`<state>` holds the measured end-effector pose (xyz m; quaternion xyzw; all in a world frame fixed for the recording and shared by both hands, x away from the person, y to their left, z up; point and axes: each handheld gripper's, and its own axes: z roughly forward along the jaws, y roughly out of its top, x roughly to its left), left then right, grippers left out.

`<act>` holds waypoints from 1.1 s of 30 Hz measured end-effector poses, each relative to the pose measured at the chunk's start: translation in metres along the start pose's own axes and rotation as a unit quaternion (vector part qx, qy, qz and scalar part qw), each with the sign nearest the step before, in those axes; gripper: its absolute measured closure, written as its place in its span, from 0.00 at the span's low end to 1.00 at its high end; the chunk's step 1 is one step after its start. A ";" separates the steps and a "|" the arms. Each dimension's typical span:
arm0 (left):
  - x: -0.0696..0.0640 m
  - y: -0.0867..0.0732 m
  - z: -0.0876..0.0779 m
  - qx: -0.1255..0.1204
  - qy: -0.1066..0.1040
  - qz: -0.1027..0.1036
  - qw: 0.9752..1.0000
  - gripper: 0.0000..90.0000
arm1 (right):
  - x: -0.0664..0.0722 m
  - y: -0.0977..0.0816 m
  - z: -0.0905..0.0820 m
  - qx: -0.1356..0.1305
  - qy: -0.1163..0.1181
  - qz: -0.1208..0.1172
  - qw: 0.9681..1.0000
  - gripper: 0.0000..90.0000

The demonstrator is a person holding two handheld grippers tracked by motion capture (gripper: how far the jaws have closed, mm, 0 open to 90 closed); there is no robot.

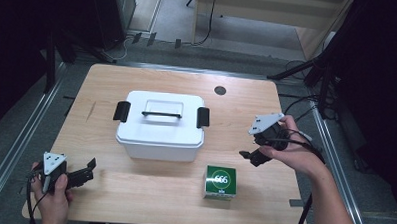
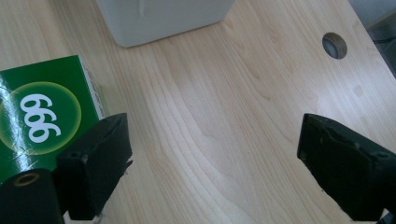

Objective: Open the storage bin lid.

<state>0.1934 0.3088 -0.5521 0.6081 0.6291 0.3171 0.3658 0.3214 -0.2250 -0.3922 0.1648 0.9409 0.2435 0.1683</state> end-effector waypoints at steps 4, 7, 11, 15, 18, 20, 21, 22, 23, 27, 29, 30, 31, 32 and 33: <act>0.000 0.000 0.000 0.000 -0.001 0.000 1.000 0.00 | -0.003 0.009 0.000 0.013 0.027 -0.022 0.999 0.11; 0.000 0.000 0.000 0.000 -0.001 0.000 1.000 0.00 | -0.006 0.012 0.001 0.023 0.032 -0.030 0.999 0.13; 0.000 0.000 0.000 0.000 -0.001 0.000 1.000 0.00 | -0.011 0.019 0.000 0.029 0.038 -0.038 0.998 0.13; 0.000 0.000 0.000 0.000 -0.002 0.001 1.000 0.00 | -0.015 0.029 -0.001 0.032 0.042 -0.044 0.998 0.13; 0.000 0.000 0.000 0.001 -0.001 0.000 1.000 0.00 | -0.016 0.038 0.000 0.038 0.047 -0.053 0.997 0.13; 0.000 0.000 0.000 0.000 -0.002 0.000 1.000 0.00 | -0.017 0.041 0.001 0.041 0.049 -0.055 0.996 0.14; 0.001 0.000 0.000 0.000 -0.002 0.000 1.000 0.00 | -0.018 0.047 0.002 0.047 0.051 -0.062 0.996 0.14; 0.001 0.000 0.000 0.000 -0.002 0.000 1.000 0.00 | -0.018 0.049 0.003 0.048 0.052 -0.065 0.995 0.14; 0.001 0.000 0.000 0.000 -0.002 -0.001 1.000 0.00 | -0.019 0.052 0.003 0.050 0.055 -0.066 0.995 0.14; 0.001 0.000 0.000 -0.001 -0.004 -0.001 1.000 0.00 | -0.020 0.063 0.004 0.065 0.061 -0.076 0.993 0.15; 0.001 0.000 0.001 0.000 -0.004 -0.003 1.000 0.00 | -0.021 0.068 0.004 0.068 0.062 -0.080 0.992 0.15; 0.001 0.000 0.001 0.000 -0.004 -0.003 1.000 0.00 | -0.021 0.068 0.004 0.068 0.062 -0.080 0.992 0.15; 0.001 0.000 0.001 -0.001 -0.004 -0.004 1.000 0.00 | -0.022 0.074 0.003 0.070 0.062 -0.086 0.992 0.15; 0.001 0.000 0.001 -0.001 -0.004 -0.004 1.000 0.00 | -0.022 0.074 0.003 0.070 0.062 -0.086 0.992 0.15; 0.001 0.001 0.001 -0.001 -0.005 -0.004 1.000 0.00 | -0.022 0.080 0.003 0.071 0.062 -0.089 0.992 0.15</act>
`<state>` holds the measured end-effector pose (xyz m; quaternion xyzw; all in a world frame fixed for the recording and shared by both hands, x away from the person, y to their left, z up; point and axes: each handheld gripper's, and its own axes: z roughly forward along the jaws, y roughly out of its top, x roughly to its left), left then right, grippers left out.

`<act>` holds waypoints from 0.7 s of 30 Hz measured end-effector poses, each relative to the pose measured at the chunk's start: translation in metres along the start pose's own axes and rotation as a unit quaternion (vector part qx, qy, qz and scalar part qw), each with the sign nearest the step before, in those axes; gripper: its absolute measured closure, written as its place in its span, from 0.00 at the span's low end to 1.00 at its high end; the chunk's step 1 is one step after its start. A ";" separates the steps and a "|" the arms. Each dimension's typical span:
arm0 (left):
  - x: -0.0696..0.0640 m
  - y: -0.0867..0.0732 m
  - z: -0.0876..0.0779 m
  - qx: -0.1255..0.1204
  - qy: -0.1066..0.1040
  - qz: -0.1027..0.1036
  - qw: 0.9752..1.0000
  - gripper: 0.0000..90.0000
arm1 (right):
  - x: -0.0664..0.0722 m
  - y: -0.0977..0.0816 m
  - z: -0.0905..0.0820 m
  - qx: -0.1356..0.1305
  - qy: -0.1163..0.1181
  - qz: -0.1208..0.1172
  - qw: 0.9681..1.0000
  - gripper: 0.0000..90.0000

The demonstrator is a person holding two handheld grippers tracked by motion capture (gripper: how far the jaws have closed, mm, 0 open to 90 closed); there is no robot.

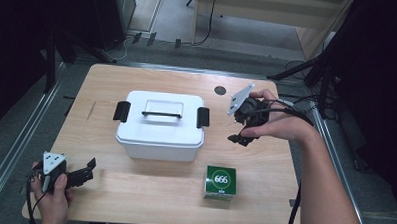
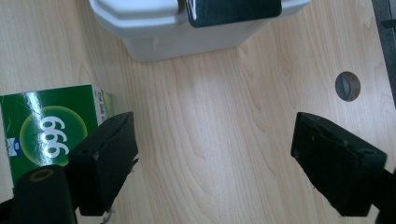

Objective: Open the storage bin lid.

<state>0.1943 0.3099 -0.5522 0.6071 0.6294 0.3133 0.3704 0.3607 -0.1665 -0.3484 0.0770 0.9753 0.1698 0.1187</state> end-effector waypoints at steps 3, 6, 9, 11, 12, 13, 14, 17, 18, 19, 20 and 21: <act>0.000 0.000 0.000 0.000 0.000 -0.002 1.000 0.00 | -0.002 0.008 -0.001 0.003 0.004 -0.007 1.000 0.16; 0.000 0.000 0.000 0.001 -0.001 -0.001 1.000 0.00 | -0.003 0.015 -0.002 0.007 0.006 -0.013 1.000 0.16; 0.000 0.000 0.000 0.002 -0.001 0.002 1.000 0.00 | -0.003 0.021 -0.002 0.010 0.003 -0.017 1.000 0.17; 0.000 0.000 0.000 0.002 -0.002 0.002 1.000 0.00 | -0.003 0.026 -0.002 0.010 0.003 -0.021 1.000 0.17; -0.001 0.000 0.000 0.002 -0.002 0.003 1.000 0.00 | -0.003 0.032 -0.001 0.009 0.002 -0.025 1.000 0.18; -0.001 0.000 0.000 0.002 -0.002 0.003 1.000 0.00 | -0.003 0.032 -0.001 0.009 0.002 -0.025 1.000 0.18; -0.001 0.000 0.000 0.002 -0.002 0.003 1.000 0.00 | -0.002 0.034 -0.001 0.010 0.001 -0.028 1.000 0.18; -0.001 0.000 0.000 0.002 -0.002 0.005 1.000 0.00 | 0.000 0.045 0.002 0.016 -0.003 -0.034 0.999 0.20; -0.001 0.000 0.000 0.002 -0.001 0.005 1.000 0.00 | 0.000 0.047 0.003 0.015 -0.003 -0.036 0.999 0.21; -0.001 0.000 0.000 0.003 0.000 0.005 1.000 0.00 | 0.000 0.049 0.003 0.017 -0.004 -0.036 0.999 0.21; -0.001 0.000 0.000 0.003 0.000 0.005 1.000 0.00 | 0.000 0.049 0.003 0.017 -0.004 -0.036 0.999 0.21; -0.001 0.000 0.000 0.003 0.000 0.004 1.000 0.00 | 0.001 0.055 0.004 0.015 -0.003 -0.036 0.999 0.21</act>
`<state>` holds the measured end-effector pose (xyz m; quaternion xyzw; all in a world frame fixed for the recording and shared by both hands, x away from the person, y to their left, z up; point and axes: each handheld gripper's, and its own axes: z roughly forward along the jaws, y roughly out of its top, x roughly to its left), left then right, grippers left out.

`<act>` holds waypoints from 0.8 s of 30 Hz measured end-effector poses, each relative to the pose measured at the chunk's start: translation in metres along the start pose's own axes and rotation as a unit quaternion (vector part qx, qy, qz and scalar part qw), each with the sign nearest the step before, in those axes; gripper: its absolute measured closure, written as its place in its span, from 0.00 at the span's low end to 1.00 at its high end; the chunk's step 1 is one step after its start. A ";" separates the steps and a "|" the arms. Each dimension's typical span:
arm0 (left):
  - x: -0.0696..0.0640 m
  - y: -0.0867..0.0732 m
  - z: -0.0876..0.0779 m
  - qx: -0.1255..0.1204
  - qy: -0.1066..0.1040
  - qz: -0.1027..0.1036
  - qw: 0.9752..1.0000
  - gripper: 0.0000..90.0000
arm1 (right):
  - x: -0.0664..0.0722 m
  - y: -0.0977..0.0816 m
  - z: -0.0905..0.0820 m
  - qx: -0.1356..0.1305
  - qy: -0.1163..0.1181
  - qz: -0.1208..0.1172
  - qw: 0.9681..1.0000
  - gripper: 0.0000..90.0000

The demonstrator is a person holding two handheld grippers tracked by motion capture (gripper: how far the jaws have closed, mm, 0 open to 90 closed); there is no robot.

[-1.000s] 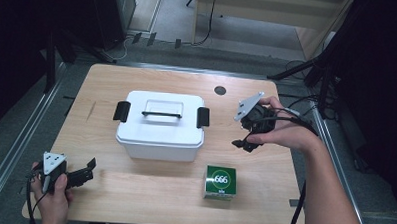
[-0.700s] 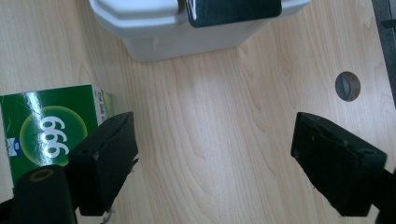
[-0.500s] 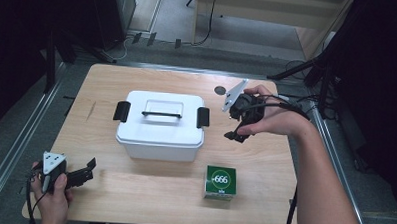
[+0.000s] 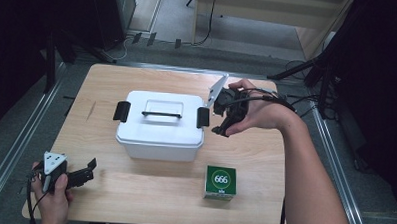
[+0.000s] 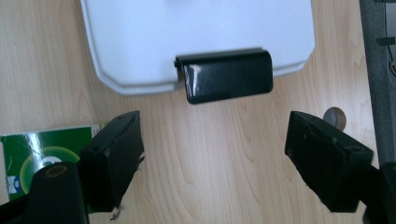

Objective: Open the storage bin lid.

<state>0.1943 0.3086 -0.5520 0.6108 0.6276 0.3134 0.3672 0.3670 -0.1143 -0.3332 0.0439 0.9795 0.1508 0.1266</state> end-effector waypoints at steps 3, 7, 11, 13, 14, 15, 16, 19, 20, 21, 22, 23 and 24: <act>0.000 0.000 0.000 0.001 0.000 0.002 1.000 0.00 | 0.000 0.007 0.001 0.001 0.001 -0.006 1.000 0.22; 0.000 0.000 0.000 0.000 -0.001 0.003 1.000 0.00 | 0.000 0.016 0.002 0.002 0.002 -0.015 1.000 0.25; 0.000 0.000 0.000 0.000 0.000 0.002 1.000 0.00 | 0.000 0.025 0.003 0.002 0.003 -0.022 1.000 0.27; 0.000 0.000 0.000 0.000 0.000 0.002 1.000 0.00 | 0.001 0.030 0.003 0.002 0.004 -0.024 1.000 0.27; 0.000 0.000 0.000 0.000 0.000 0.002 1.000 0.00 | 0.001 0.030 0.003 0.002 0.004 -0.024 1.000 0.27; 0.000 0.000 0.000 0.000 -0.001 0.002 1.000 0.00 | 0.000 0.032 0.004 0.002 0.002 -0.028 1.000 0.27; 0.000 0.000 0.000 0.000 -0.001 0.002 1.000 0.00 | 0.000 0.035 0.005 0.004 0.001 -0.029 1.000 0.27; 0.000 0.000 0.000 0.000 -0.001 0.003 1.000 0.00 | 0.000 0.040 0.005 0.004 0.002 -0.032 0.999 0.28; 0.000 0.000 0.000 0.000 -0.001 0.003 1.000 0.00 | 0.000 0.040 0.005 0.004 0.002 -0.032 0.999 0.28; 0.000 0.000 0.000 0.000 -0.001 0.003 1.000 0.00 | 0.000 0.042 0.006 0.002 0.003 -0.034 0.999 0.29; 0.000 0.000 0.000 0.002 -0.001 0.004 1.000 0.00 | 0.000 0.043 0.006 0.003 0.003 -0.035 0.999 0.29; 0.000 0.000 0.000 0.002 -0.001 0.004 1.000 0.00 | 0.000 0.045 0.007 0.003 0.003 -0.039 0.999 0.30; 0.000 0.000 0.000 0.003 -0.002 0.003 1.000 0.00 | 0.000 0.048 0.008 0.005 0.003 -0.042 0.999 0.30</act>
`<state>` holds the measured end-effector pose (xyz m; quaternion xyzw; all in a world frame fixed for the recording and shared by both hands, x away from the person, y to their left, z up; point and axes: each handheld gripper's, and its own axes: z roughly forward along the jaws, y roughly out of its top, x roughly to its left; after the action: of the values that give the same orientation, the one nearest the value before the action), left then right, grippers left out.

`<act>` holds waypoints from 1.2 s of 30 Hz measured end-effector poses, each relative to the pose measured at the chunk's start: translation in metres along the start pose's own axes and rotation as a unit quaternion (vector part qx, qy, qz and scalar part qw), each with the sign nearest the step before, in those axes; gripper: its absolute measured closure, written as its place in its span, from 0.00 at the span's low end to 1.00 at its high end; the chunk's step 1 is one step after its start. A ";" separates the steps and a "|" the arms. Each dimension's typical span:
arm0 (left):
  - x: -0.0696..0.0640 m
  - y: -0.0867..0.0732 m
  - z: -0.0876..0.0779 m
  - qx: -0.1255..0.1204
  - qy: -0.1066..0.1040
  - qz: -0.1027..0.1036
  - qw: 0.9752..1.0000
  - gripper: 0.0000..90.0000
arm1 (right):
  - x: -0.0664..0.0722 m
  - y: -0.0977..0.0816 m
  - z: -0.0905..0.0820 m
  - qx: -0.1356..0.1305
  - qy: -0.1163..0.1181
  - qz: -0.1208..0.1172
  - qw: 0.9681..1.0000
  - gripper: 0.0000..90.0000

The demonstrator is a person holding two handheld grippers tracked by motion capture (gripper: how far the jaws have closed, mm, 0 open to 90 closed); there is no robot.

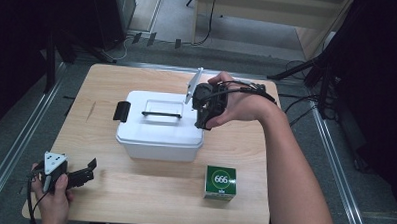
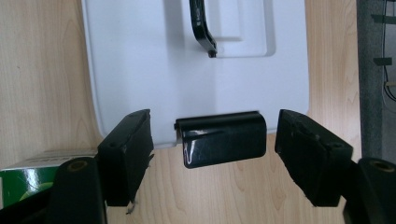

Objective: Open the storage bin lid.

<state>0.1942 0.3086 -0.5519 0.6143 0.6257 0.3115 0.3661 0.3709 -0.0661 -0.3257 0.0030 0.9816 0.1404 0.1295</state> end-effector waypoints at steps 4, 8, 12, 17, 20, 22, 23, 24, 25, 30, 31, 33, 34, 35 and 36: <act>0.000 0.000 0.000 0.000 -0.001 -0.001 1.000 0.00 | 0.000 0.004 0.000 0.004 -0.001 0.002 1.000 0.31; 0.000 0.000 0.000 0.000 -0.002 -0.002 1.000 0.00 | -0.002 0.011 0.002 0.005 0.000 -0.010 1.000 0.32; 0.000 0.000 0.000 0.000 -0.003 -0.002 1.000 0.00 | -0.001 0.016 0.003 0.010 0.000 -0.007 1.000 0.34; 0.000 0.000 0.000 0.000 -0.003 -0.003 1.000 0.00 | -0.001 0.021 0.005 0.013 0.001 -0.011 1.000 0.36; 0.000 0.000 0.000 0.000 -0.003 -0.002 1.000 0.00 | -0.001 0.026 0.006 0.012 0.000 -0.018 1.000 0.36; 0.000 0.000 0.000 0.000 -0.003 -0.002 1.000 0.00 | -0.001 0.029 0.007 0.015 -0.001 -0.012 1.000 0.36; 0.000 0.000 0.000 0.000 -0.002 -0.002 1.000 0.00 | -0.002 0.031 0.008 0.011 -0.003 -0.019 1.000 0.37; 0.000 0.000 0.000 0.000 -0.002 -0.002 1.000 0.00 | -0.001 0.032 0.008 0.015 -0.001 -0.014 1.000 0.38; 0.000 0.000 0.000 0.000 -0.002 -0.001 1.000 0.00 | -0.001 0.035 0.009 0.012 0.001 -0.023 1.000 0.40; 0.000 0.000 0.000 0.000 -0.003 -0.001 1.000 0.00 | 0.001 0.042 0.012 0.017 0.007 -0.025 1.000 0.43; 0.000 0.000 0.000 0.000 -0.003 -0.001 1.000 0.00 | 0.000 0.044 0.013 0.015 0.007 -0.028 0.999 0.43; 0.000 0.000 0.000 0.000 -0.003 -0.002 1.000 0.00 | 0.001 0.046 0.014 0.016 0.010 -0.027 0.999 0.45; 0.000 0.000 0.000 0.000 -0.003 -0.002 1.000 0.00 | 0.001 0.046 0.014 0.016 0.010 -0.027 0.999 0.45; 0.000 0.000 0.000 0.000 -0.003 -0.002 1.000 0.00 | 0.001 0.048 0.015 0.016 0.011 -0.028 0.999 0.46; 0.000 0.000 0.000 0.000 -0.003 -0.002 1.000 0.00 | 0.001 0.048 0.015 0.016 0.011 -0.028 0.999 0.46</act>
<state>0.1943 0.3083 -0.5520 0.6140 0.6258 0.3094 0.3682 0.3720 -0.0155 -0.3261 -0.0240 0.9847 0.1207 0.1230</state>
